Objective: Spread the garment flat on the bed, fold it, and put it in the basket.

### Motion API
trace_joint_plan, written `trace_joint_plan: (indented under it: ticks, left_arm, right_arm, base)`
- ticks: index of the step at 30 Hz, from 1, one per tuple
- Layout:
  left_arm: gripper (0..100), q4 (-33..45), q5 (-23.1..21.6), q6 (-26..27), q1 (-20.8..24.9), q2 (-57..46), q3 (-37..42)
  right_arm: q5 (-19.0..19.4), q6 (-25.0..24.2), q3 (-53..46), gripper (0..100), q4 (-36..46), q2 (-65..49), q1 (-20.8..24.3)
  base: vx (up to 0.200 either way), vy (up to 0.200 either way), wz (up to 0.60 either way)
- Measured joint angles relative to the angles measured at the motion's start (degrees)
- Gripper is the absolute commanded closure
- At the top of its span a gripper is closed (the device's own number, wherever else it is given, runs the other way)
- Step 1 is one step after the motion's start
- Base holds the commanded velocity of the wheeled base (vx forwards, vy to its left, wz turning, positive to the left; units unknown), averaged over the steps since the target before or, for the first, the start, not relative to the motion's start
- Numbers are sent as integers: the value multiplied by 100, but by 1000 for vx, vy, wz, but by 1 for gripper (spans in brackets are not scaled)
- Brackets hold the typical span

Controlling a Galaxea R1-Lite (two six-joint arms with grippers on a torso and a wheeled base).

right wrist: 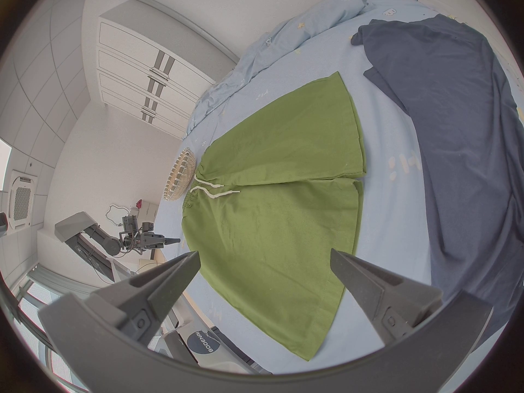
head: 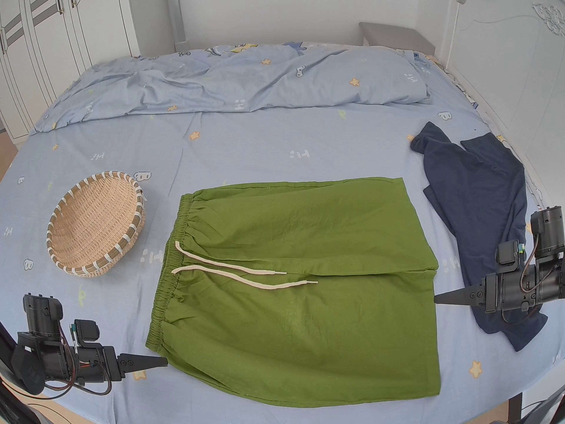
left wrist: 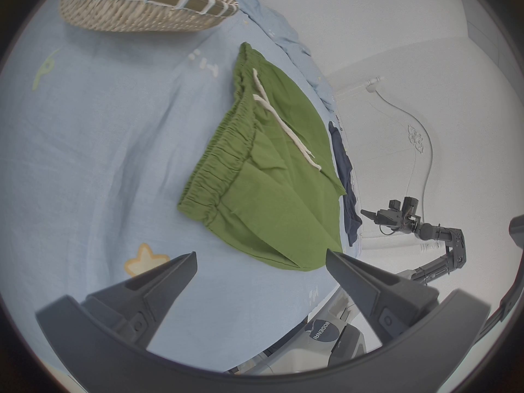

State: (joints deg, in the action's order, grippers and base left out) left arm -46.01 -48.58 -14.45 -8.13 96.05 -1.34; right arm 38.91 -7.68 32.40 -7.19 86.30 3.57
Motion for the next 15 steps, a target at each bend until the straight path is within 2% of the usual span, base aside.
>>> trace_joint_plan:
  ticks: [8, 15]
  left_arm:
    - [0, -156, -11, 5, -90, 393, -105]
    - [0, -1325, 2, -22, -52, 1031, -96]
  right_arm:
    - [11, 2, -7, 0, 0, -11, 0]
    - [15, 2, -5, 0, 0, -11, 0]
  base:
    - [0, 0, 0]
    - [0, 0, 0]
